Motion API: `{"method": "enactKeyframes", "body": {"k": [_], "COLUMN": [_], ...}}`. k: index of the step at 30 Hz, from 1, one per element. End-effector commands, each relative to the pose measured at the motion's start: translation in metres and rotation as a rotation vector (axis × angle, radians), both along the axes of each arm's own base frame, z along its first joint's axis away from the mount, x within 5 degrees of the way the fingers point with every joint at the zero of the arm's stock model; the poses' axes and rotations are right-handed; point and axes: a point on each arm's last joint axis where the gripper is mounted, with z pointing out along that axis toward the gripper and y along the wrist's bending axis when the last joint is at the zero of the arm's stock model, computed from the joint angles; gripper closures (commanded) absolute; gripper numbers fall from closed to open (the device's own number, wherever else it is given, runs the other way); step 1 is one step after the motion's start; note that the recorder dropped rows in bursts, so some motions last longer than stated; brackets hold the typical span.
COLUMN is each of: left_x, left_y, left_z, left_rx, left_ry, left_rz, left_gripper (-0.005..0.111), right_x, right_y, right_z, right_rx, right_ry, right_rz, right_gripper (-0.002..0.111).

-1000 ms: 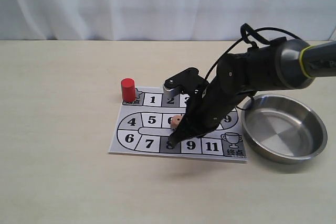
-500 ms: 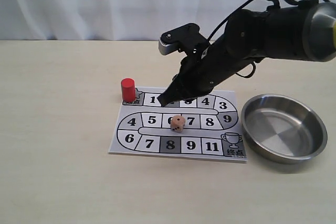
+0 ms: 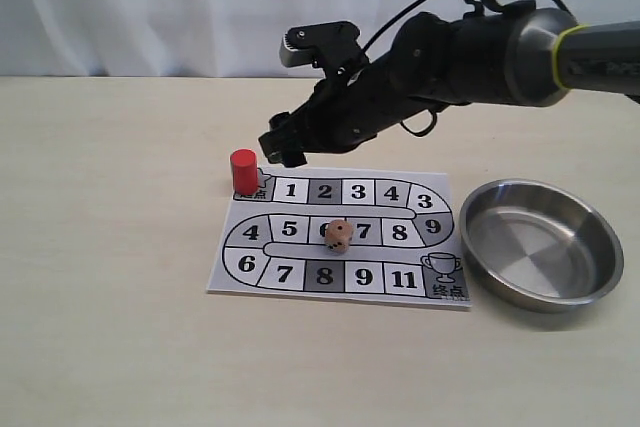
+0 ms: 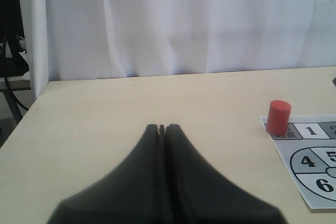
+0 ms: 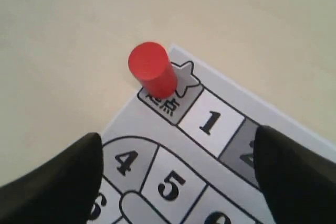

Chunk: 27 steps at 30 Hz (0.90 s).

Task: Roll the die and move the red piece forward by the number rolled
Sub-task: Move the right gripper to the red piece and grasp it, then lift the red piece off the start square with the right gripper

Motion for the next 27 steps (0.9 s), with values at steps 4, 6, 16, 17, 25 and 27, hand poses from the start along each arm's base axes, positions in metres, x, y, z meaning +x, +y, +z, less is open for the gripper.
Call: {"method": "enactKeyframes", "body": {"k": [4, 6, 16, 17, 25, 27], "left_x": [0.0, 0.0, 0.0, 0.0, 0.0, 0.0], "left_y": [0.0, 0.0, 0.0, 0.0, 0.0, 0.0], "left_z": [0.0, 0.0, 0.0, 0.0, 0.0, 0.0], "left_rx": [0.001, 0.001, 0.001, 0.001, 0.001, 0.001], "left_ry": [-0.009, -0.009, -0.009, -0.009, -0.009, -0.009], "left_rz": [0.0, 0.0, 0.0, 0.0, 0.0, 0.0], "left_gripper": [0.107, 0.107, 0.107, 0.107, 0.107, 0.107], "right_x": [0.03, 0.037, 0.05, 0.049, 0.048, 0.047], "right_y": [0.022, 0.029, 0.056, 0.06, 0.075, 0.075], "right_z": [-0.013, -0.019, -0.048, -0.051, -0.07, -0.075], "right_rx": [0.053, 0.068, 0.055, 0.057, 0.045, 0.039], "right_ry": [0.036, 0.036, -0.082, -0.098, -0.17, -0.155], "right_rz": [0.005, 0.01, 0.034, 0.032, 0.038, 0.042], "right_gripper": [0.034, 0.034, 0.034, 0.034, 0.034, 0.034]}}
